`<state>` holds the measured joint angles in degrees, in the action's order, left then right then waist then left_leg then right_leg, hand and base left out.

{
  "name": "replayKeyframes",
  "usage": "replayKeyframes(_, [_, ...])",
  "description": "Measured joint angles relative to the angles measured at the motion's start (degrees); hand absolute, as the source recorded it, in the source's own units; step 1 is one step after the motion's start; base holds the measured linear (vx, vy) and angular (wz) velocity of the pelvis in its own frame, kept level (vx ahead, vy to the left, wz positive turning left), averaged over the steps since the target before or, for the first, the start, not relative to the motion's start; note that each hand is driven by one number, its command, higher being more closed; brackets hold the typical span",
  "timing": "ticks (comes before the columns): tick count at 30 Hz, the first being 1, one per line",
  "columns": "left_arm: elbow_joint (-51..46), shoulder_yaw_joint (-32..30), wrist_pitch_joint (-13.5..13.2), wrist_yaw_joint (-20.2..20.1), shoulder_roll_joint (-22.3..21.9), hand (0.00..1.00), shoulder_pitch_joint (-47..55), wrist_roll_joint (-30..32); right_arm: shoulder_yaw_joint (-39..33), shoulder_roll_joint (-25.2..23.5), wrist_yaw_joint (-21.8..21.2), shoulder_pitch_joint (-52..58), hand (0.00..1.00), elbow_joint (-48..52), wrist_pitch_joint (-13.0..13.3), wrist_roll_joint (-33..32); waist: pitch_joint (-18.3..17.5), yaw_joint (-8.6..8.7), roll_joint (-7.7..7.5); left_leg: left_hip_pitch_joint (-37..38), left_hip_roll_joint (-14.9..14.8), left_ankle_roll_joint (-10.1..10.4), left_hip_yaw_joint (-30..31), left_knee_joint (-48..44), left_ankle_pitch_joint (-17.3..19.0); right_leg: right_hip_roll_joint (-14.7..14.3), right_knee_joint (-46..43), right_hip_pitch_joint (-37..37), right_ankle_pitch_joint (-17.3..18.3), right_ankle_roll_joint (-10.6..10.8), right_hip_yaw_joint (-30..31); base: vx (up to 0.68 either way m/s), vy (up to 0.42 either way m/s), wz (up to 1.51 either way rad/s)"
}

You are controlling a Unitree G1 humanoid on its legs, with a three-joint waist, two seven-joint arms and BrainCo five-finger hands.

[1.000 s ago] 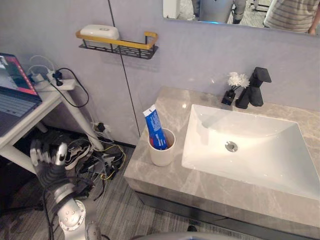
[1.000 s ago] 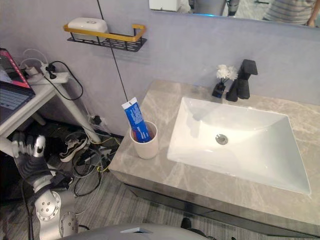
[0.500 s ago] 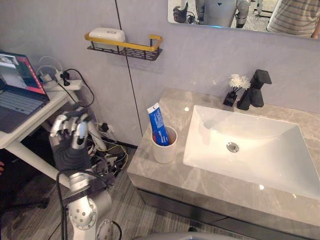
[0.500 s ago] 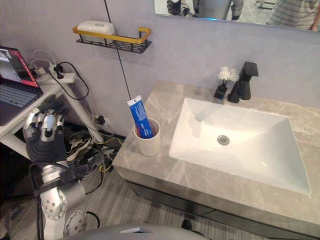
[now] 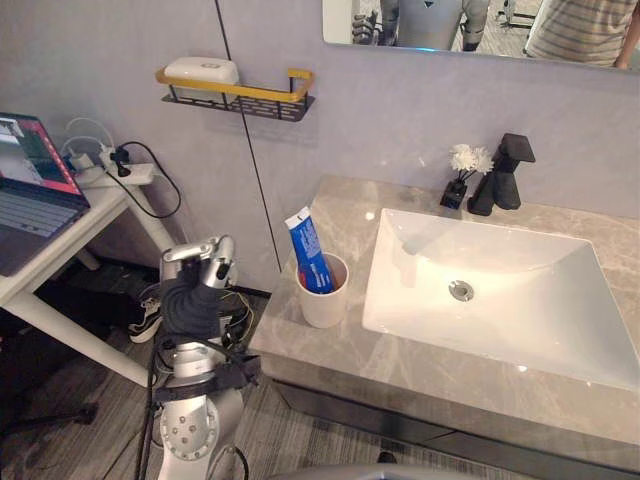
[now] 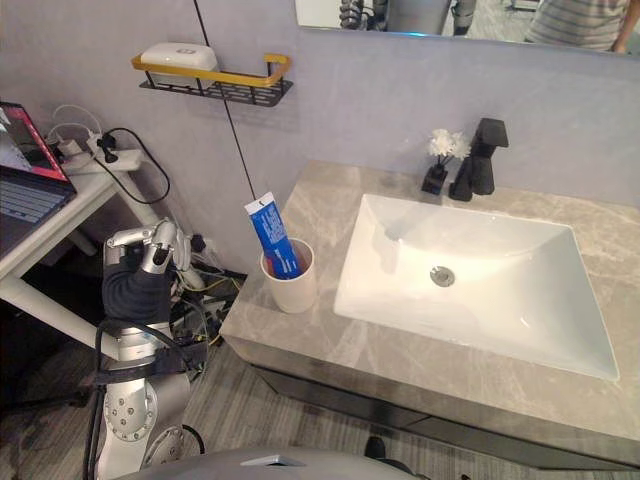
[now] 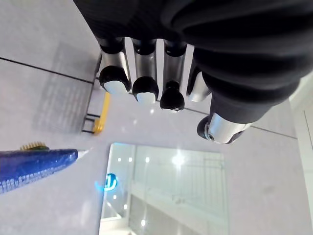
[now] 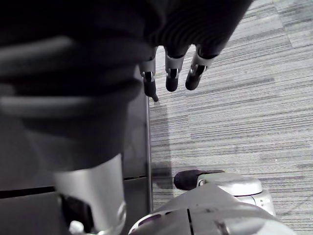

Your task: Organize washtable

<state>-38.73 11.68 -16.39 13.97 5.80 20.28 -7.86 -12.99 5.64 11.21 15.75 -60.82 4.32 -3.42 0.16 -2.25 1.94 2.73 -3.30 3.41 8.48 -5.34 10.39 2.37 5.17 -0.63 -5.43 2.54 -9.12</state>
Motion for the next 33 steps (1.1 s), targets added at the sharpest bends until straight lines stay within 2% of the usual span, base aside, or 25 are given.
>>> replayKeyframes(7, [0.55,2.02,0.32,-0.99,1.44,1.0,0.21,0.48,-0.01,0.33,0.02,-0.34,0.0,-0.63,0.07,0.0,-0.29,0.07,0.42,-0.24,0.01,0.08,1.36,-0.08,-0.06,0.03,0.0,0.37,0.12,-0.12,-1.17,0.0,-0.007,0.08])
replayKeyframes(20, [3.4,5.29,0.51,-2.23,2.32,1.0,1.59,0.46,0.31,0.36,0.16,-0.37,0.0,-0.66,0.1,0.01,-0.24,0.09,0.27,-0.51,0.02,0.11,2.23,-0.09,-0.08,0.08,0.0,0.56,0.29,-0.14,-2.1,0.0,-0.002,0.04])
replayKeyframes(29, [9.21,10.4,1.18,-3.97,4.1,1.0,2.45,0.4,0.66,0.38,0.38,-0.41,0.0,-0.69,0.09,0.02,-0.19,0.14,0.06,-0.36,-0.01,0.12,2.79,0.15,-0.1,0.11,0.01,0.77,0.45,-0.08,-2.74,0.0,-0.002,0.03])
replayKeyframes(33, [12.54,13.61,1.67,-4.91,6.3,1.0,2.35,1.19,1.54,0.57,0.73,-0.56,0.0,-0.65,0.11,0.04,-0.2,0.35,0.03,-0.12,-0.04,0.11,2.94,0.44,-0.18,0.13,0.02,0.83,0.44,-0.08,-2.9,0.0,0.0,0.0])
